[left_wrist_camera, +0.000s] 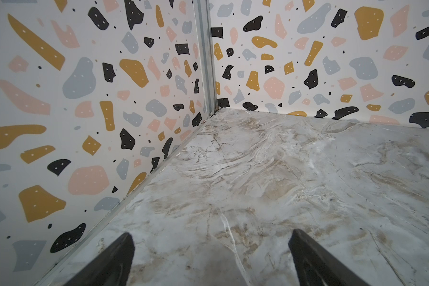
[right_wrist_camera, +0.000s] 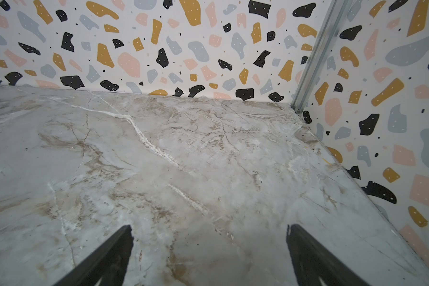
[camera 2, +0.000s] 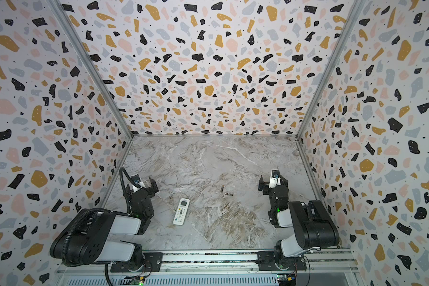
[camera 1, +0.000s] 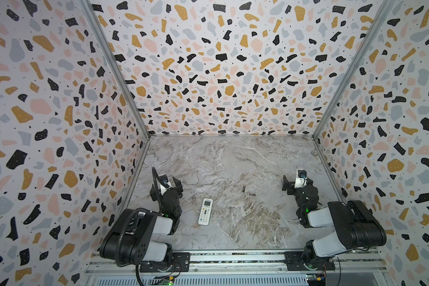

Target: Load the batteries into the remote control

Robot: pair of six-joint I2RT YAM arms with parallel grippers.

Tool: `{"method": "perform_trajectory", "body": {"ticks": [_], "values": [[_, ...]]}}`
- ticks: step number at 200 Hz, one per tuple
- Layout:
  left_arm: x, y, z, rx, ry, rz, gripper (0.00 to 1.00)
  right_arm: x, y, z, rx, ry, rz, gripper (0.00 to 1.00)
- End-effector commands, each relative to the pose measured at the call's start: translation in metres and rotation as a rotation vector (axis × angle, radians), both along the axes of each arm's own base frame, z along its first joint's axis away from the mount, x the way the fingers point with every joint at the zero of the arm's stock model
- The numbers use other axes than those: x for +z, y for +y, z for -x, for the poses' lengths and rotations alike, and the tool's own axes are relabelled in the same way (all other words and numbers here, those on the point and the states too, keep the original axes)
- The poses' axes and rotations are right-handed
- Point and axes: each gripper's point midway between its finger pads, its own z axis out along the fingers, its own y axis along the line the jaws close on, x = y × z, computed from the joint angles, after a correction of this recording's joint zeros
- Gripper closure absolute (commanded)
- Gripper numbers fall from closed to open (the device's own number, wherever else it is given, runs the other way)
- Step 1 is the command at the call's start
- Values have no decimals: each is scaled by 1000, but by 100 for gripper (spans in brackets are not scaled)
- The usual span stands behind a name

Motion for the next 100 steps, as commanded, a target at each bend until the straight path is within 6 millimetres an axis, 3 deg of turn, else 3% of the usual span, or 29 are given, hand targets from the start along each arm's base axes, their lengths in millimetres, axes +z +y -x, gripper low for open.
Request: {"method": "perform_trajectory", "body": {"ticks": [1, 60, 100], "values": [[16, 1, -5, 7, -69, 26, 1, 13, -1, -6, -4, -36, -10, 1], [17, 1, -4, 6, -72, 26, 0, 13, 0, -5, -2, -38, -5, 1], [20, 6, -2, 45, -75, 39, 0, 24, 6, -2, 0, -59, 26, 1]]}}
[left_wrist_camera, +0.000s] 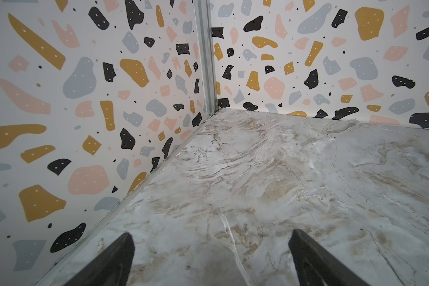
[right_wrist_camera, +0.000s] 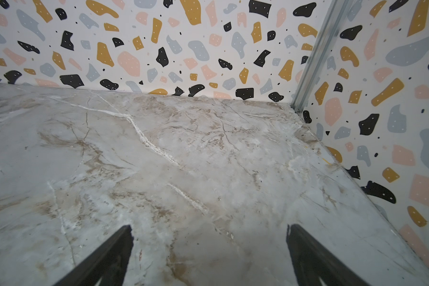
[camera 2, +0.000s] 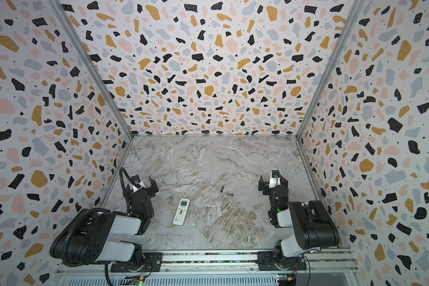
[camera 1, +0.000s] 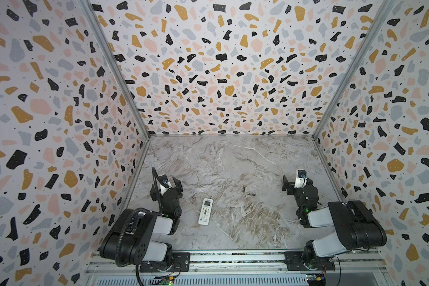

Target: Load the batteries into the remote control

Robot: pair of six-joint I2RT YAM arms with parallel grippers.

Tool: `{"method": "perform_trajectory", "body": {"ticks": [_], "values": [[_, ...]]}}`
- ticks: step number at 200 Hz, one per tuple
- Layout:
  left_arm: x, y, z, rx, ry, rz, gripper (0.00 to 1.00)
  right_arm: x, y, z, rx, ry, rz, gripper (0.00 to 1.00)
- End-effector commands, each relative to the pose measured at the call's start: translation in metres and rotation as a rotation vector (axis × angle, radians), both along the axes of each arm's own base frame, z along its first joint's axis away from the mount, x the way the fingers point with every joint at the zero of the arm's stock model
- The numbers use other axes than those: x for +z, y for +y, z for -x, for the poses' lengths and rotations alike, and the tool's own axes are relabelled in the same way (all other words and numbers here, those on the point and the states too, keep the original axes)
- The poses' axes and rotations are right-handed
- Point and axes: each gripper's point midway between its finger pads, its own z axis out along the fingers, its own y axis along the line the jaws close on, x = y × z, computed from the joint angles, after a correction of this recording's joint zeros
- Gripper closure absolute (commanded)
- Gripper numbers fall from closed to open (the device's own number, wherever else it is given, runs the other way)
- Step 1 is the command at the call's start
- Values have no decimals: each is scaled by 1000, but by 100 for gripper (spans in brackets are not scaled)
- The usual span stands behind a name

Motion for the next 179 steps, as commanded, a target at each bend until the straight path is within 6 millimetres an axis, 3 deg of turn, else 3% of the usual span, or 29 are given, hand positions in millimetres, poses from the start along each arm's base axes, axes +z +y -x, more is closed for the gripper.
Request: {"method": "perform_trajectory", "body": {"ticks": [1, 48, 75, 102, 128, 141, 162, 179], "values": [[20, 4, -3, 33, -72, 30, 1, 24, 2, -2, -12, -59, 20, 1], [40, 4, -8, 43, -33, 43, 1, 45, 3, -5, -57, 24, 4, 1], [60, -20, -13, -79, -9, 84, 1, 66, 11, 6, -84, 33, -102, 1], [81, -52, -6, -188, -9, 193, 1, 73, 24, 13, -60, 122, -210, 1], [81, -76, 0, -229, 109, 365, 1, 72, 62, 24, 61, 196, -211, 1], [70, -89, 1, -256, 213, 430, 1, 68, 88, 33, 146, 235, -195, 1], [49, -131, 4, -428, 359, 496, 1, 58, 137, 55, 290, 295, -211, 1], [38, -154, 13, -497, 435, 487, 1, 49, 172, 75, 377, 330, -223, 1]]}}
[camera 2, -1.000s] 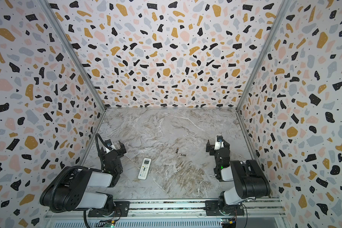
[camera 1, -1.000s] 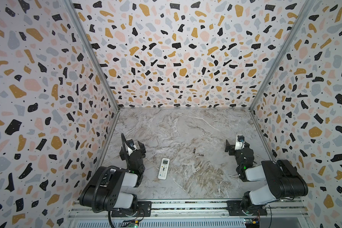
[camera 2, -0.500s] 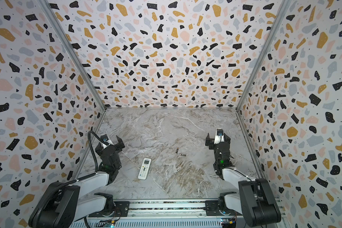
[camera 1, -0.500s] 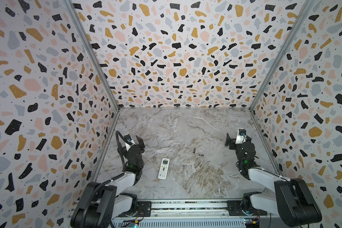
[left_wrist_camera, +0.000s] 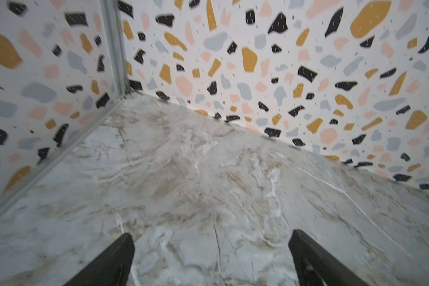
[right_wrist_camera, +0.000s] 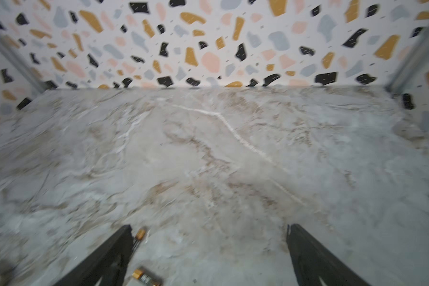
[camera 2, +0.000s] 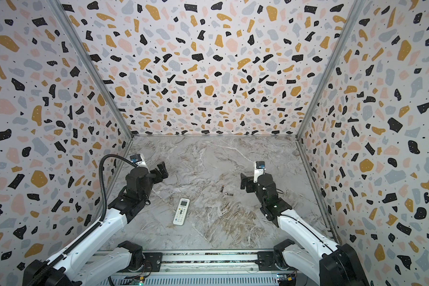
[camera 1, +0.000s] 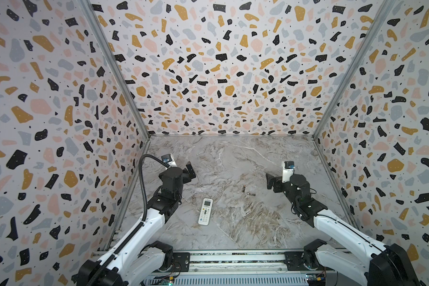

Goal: Load the batteries into the remote control
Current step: 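Move the left gripper down onto the white remote while the right arm reaches toward it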

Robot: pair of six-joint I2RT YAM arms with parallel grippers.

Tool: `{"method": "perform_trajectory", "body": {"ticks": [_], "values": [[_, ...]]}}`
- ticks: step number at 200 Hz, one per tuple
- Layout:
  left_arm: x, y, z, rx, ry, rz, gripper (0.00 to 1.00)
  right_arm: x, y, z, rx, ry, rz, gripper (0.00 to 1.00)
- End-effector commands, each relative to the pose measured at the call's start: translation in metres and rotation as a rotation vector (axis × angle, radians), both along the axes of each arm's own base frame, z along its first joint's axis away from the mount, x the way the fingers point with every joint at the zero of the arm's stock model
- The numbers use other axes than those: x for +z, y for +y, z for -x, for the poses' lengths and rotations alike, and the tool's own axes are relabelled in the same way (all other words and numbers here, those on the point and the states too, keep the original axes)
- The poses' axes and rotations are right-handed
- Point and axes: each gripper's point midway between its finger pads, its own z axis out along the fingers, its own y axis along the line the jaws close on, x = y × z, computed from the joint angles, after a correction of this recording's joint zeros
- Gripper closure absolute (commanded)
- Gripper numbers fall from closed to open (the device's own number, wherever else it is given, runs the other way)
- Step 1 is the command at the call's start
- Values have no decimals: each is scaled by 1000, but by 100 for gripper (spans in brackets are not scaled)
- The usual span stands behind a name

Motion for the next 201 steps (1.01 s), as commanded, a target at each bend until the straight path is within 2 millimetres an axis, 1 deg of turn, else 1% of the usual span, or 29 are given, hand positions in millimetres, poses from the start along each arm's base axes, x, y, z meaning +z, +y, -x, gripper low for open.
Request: {"method": "perform_trajectory", "body": {"ticks": [1, 17, 38, 47, 73, 102, 112, 140, 178, 201], "values": [[-51, -41, 28, -172, 243, 36, 1, -16, 42, 29, 113, 93, -32, 1], [-61, -58, 38, -223, 288, -2, 1, -27, 70, 49, 171, 118, -45, 1], [-77, -76, 51, -280, 343, -29, 0, -37, 97, 72, 238, 145, -38, 1], [-85, -81, 56, -299, 369, -49, 0, -41, 106, 80, 260, 157, -30, 1], [-109, -88, 66, -330, 438, -78, 0, -52, 125, 102, 317, 195, -29, 1], [-125, -91, 72, -345, 487, -110, 0, -58, 137, 117, 350, 205, -36, 1], [-130, -92, 73, -347, 505, -123, 1, -59, 142, 122, 367, 206, -43, 1], [-144, -90, 77, -347, 558, -167, 4, -64, 151, 129, 391, 209, -41, 1], [-160, -91, 83, -348, 605, -195, 7, -76, 153, 135, 400, 230, -20, 1], [-168, -93, 85, -344, 622, -209, 10, -76, 152, 136, 404, 228, -27, 1]]}}
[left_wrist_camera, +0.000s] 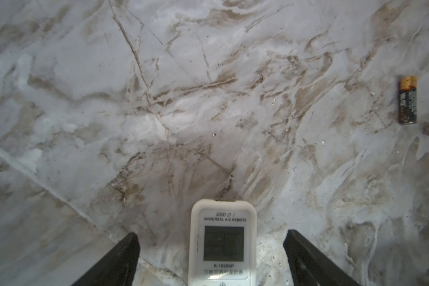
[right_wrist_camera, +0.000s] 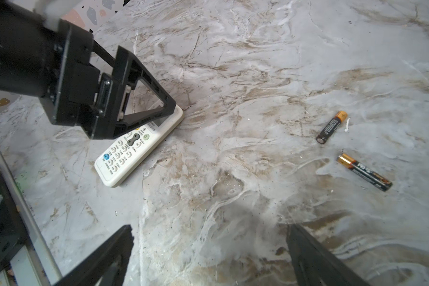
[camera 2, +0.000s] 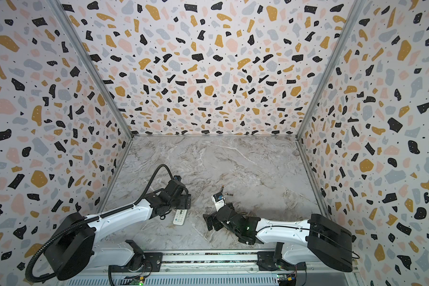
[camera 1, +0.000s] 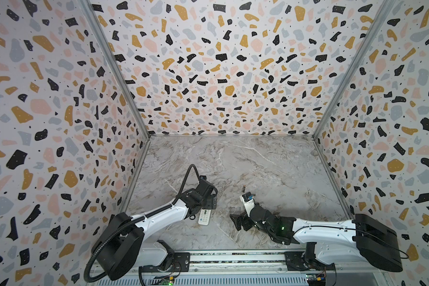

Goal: Load the batteries into the remote control
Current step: 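Move the left gripper down onto the white remote while the right arm reaches toward it, then close the left gripper on the white remote's end and lift it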

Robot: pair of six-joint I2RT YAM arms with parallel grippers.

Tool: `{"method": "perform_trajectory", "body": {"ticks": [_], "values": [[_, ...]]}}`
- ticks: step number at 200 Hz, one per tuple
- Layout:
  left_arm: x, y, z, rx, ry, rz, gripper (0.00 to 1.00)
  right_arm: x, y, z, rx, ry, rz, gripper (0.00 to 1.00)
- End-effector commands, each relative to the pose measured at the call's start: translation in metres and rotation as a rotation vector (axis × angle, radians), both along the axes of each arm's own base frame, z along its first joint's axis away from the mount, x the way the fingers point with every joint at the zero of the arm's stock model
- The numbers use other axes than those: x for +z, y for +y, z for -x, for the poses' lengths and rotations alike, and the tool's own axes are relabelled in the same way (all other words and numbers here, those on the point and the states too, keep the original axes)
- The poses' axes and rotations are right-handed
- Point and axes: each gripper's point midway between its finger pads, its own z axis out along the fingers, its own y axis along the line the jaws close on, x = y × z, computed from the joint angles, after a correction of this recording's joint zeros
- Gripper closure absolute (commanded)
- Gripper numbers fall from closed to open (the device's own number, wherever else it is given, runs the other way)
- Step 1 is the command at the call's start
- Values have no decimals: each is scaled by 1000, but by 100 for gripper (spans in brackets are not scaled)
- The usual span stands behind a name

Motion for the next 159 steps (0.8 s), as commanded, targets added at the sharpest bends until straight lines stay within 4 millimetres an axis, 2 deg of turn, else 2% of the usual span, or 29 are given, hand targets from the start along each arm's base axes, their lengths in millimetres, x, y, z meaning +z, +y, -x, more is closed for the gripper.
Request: {"method": "perform_trajectory", "body": {"ticks": [1, 101, 159], "values": [[-12, 3, 7, 5, 30, -33, 10, 3, -1, 0, -16, -4, -23, 1], [-34, 3, 12, 14, 55, -90, 18, 9, -8, 0, -21, -24, -34, 1], [-40, 3, 14, 15, 61, -96, 27, 15, -13, 1, -32, -33, -54, 1]]}}
